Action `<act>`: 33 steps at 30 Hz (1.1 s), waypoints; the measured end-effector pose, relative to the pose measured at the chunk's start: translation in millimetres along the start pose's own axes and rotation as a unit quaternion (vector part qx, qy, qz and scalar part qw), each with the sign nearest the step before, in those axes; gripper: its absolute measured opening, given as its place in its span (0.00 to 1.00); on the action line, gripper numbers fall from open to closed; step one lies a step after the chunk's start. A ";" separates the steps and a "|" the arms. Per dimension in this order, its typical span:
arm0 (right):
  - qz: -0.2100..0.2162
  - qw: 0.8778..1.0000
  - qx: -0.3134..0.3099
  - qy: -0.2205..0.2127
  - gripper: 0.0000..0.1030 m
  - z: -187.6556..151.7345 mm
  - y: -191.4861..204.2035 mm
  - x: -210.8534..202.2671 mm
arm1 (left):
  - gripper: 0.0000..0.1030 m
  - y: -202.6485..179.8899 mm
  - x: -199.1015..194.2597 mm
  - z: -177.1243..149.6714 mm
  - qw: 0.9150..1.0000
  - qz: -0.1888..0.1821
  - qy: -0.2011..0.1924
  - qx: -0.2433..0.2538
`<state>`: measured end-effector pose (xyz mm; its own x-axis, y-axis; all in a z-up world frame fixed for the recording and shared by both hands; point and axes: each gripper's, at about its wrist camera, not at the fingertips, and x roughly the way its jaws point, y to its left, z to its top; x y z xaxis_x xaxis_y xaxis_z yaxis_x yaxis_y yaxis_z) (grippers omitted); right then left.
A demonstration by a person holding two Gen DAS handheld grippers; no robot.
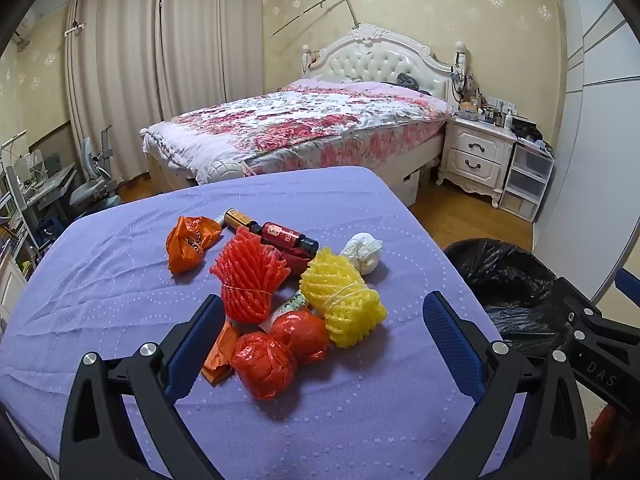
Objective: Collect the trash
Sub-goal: 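Move both grippers toward the pile of trash on the purple table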
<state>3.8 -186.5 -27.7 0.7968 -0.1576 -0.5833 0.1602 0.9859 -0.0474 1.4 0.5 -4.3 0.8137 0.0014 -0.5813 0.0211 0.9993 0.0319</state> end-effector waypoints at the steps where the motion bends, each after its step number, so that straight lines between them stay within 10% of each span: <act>1: 0.000 1.000 0.000 0.002 0.96 0.0 -0.2 0.2 | 0.94 -0.1 0.0 0.2 1.000 0.000 0.000 0.000; 33: 0.001 1.000 0.002 0.006 0.96 -2.0 -3.3 2.5 | 0.93 -4.8 10.5 -14.4 1.000 -0.001 0.011 0.007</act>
<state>4.1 -190.0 -30.7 0.7903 -0.1541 -0.5930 0.1603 0.9861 -0.0426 1.5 -3.7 -22.2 0.8008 0.0012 -0.5990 0.0298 0.9987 0.0419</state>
